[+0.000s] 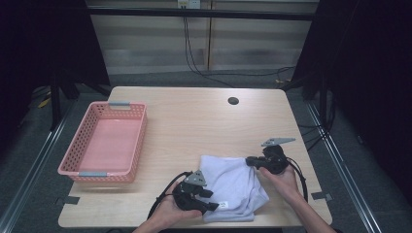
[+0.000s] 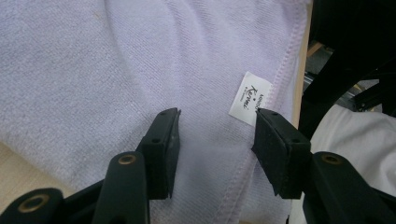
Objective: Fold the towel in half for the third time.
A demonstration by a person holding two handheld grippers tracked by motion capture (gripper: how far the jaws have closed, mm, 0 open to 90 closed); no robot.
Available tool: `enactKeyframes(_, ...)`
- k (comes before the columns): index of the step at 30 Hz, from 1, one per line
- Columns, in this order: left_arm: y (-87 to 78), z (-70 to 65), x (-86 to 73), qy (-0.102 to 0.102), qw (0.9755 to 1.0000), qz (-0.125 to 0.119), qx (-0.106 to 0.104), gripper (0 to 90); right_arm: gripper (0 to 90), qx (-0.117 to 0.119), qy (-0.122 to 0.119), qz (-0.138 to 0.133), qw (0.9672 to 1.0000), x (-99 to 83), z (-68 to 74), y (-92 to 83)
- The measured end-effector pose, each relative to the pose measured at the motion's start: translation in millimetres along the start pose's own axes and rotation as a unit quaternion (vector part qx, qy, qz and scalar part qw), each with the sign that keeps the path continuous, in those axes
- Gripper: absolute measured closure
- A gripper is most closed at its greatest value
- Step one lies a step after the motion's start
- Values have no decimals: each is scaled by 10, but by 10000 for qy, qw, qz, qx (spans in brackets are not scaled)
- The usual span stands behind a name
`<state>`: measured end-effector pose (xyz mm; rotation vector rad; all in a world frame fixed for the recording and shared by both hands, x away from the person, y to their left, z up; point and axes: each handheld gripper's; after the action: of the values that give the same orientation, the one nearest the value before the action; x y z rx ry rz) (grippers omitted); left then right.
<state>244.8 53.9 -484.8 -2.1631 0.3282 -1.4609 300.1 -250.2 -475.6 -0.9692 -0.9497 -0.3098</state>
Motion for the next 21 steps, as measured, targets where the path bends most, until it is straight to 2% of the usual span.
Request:
enactKeyframes(1,4,-8,-7,-38,10000,-38,-2,503,843,17,-4,-142,9999,32,-2,-17)
enactKeyframes(5,13,-63,-21,135,9998,-55,130,470,844,70,-201,-565,9982,177,27,-58)
enactKeyframes(6,14,-67,-23,121,9998,-67,133,459,844,83,-259,-576,9980,187,26,-34)
enactKeyframes(8,-9,-70,-23,89,9999,-57,125,456,841,30,-334,-373,9987,140,6,59)
enactKeyframes(10,-56,-67,-23,-93,9998,-126,91,456,812,71,-228,-178,9996,58,-51,145)
enactKeyframes(11,-95,-76,-23,-114,9997,-162,115,455,784,90,-180,-124,9997,38,-74,153)
enactKeyframes(14,-263,-81,-71,-284,9988,-312,259,421,550,149,-23,29,9999,41,-118,143)
enactKeyframes(16,-348,-76,-133,-250,9984,-299,409,397,435,277,0,-27,9996,39,-143,136)
enactKeyframes(18,-407,-53,-202,-298,9977,-308,528,354,371,395,28,-77,9992,51,-152,149)
enactKeyframes(19,-429,-21,-236,-432,9970,-284,580,343,342,417,18,-102,9991,59,-153,158)
enactKeyframes(20,-434,-7,-248,-511,9966,-278,588,319,328,493,36,-117,9987,67,-152,178)
enactKeyframes(21,-416,5,-254,-616,9965,-286,491,289,321,572,48,-88,9983,69,-149,191)
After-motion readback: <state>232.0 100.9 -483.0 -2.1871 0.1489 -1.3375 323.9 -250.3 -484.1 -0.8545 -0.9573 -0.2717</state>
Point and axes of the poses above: each handheld gripper's, and its own axes: y roughly forward along the jaws, x roughly out of its top, z roughly to its left, and after that the axes turned 10 degrees about -z, right-handed
